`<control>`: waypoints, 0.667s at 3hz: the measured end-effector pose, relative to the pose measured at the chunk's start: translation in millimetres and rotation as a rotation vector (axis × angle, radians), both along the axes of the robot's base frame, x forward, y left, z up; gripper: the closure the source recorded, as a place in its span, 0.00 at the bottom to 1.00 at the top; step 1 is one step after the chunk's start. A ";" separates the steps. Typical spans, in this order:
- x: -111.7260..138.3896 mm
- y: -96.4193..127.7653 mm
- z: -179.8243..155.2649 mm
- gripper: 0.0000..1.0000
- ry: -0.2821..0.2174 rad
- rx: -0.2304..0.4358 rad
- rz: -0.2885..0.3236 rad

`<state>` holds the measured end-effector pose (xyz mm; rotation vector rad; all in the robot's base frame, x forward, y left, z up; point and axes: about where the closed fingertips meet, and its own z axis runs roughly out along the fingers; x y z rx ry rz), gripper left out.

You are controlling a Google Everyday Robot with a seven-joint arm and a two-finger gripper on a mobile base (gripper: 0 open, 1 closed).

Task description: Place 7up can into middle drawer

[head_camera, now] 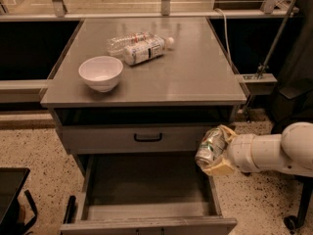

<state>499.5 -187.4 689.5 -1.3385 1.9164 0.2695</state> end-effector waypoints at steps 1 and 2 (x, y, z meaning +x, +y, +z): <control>0.8 10.6 -25.1 1.00 0.047 -0.027 0.040; 1.0 12.0 -25.5 1.00 0.047 -0.028 0.044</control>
Offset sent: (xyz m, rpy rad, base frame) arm 0.0015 0.0086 -0.0213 -0.0238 0.0370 0.0313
